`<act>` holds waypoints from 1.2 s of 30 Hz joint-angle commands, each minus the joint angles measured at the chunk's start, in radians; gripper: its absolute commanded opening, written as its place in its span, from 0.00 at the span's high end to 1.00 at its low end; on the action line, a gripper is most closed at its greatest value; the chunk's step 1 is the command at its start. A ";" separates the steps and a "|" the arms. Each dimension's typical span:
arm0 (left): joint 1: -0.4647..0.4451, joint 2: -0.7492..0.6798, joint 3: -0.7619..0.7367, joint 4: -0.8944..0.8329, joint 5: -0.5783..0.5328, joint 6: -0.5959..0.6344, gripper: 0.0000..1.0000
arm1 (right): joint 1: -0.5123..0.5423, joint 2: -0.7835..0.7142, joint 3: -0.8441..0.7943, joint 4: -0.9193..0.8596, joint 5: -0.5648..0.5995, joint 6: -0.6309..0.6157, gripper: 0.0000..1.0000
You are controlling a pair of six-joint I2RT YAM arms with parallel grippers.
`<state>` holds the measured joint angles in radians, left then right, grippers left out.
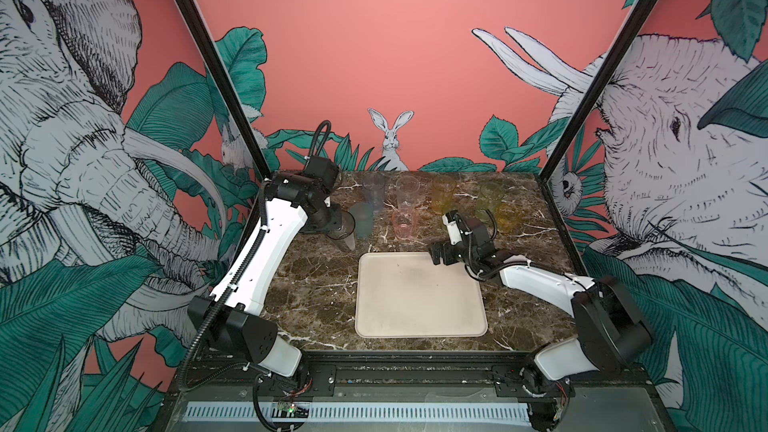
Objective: Place the glasses into the tray
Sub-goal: 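Carry the dark grey glass with the left gripper over the tray's nearest-to-glasses corner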
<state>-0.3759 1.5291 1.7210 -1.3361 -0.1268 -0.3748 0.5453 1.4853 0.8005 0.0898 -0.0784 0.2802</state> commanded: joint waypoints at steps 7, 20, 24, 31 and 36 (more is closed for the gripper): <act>-0.089 0.083 0.030 0.025 0.019 -0.025 1.00 | 0.007 -0.001 0.028 0.003 0.020 -0.004 0.01; -0.125 0.144 -0.113 0.147 0.085 -0.076 1.00 | 0.006 0.004 0.034 -0.007 0.018 -0.003 0.01; -0.130 0.161 -0.141 0.170 0.089 -0.088 1.00 | 0.006 0.004 0.032 -0.007 0.020 -0.002 0.01; -0.138 0.189 -0.137 0.182 0.081 -0.089 1.00 | 0.006 0.007 0.034 -0.006 0.018 -0.002 0.01; -0.142 0.228 -0.101 0.171 0.070 -0.094 1.00 | 0.006 0.017 0.042 -0.014 0.010 0.000 0.01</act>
<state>-0.5102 1.7466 1.5875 -1.1603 -0.0463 -0.4530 0.5453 1.4872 0.8047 0.0738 -0.0669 0.2802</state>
